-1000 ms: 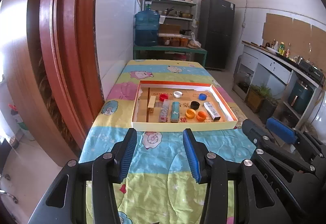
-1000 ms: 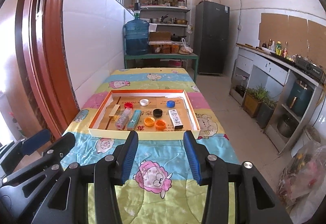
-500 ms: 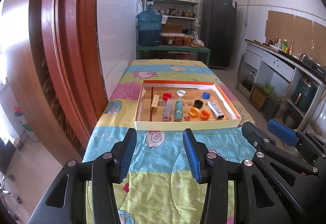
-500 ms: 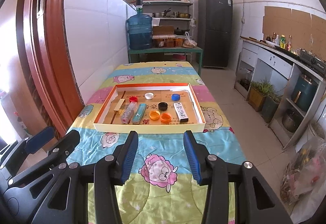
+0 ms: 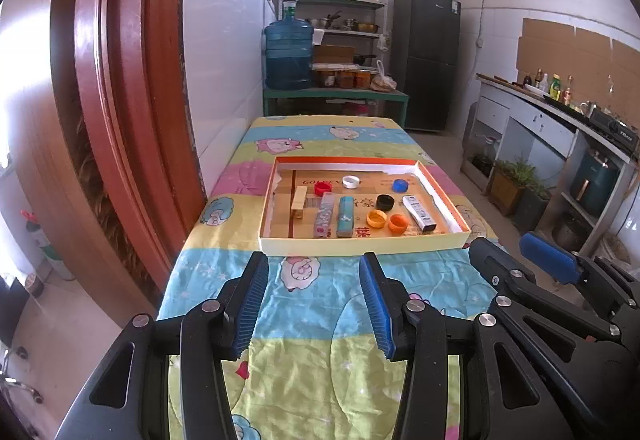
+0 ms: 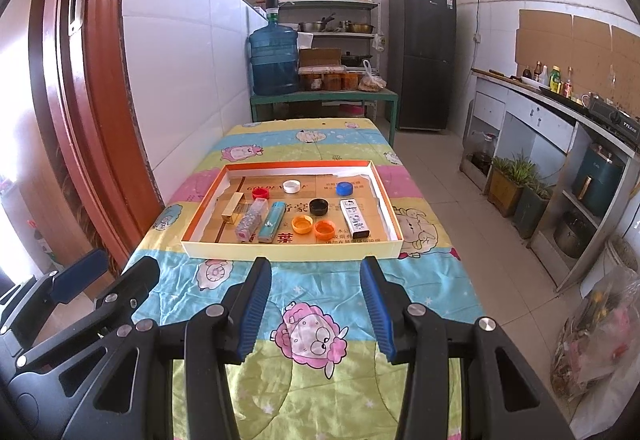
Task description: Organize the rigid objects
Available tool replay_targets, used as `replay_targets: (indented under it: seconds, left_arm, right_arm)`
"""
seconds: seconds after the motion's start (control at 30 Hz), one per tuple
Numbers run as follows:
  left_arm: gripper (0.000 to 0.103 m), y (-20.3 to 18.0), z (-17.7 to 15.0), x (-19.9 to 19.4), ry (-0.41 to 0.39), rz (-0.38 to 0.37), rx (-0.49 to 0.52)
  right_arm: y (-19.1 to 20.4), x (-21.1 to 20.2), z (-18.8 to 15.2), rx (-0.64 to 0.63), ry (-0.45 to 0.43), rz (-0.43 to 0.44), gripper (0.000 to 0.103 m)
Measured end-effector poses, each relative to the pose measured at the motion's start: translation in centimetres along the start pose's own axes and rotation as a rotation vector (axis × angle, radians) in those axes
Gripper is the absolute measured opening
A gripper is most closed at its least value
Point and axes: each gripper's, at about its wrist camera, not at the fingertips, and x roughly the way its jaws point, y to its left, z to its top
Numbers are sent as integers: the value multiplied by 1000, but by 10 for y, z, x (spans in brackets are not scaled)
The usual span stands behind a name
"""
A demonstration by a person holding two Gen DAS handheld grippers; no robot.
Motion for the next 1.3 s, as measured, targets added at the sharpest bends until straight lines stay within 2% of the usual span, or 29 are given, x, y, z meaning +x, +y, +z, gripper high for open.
replay_targets:
  seconds: [1.3]
  left_arm:
    - [49, 8, -3, 13, 21, 17, -12]
  right_arm:
    - [-1, 9, -4, 10, 15, 6, 46]
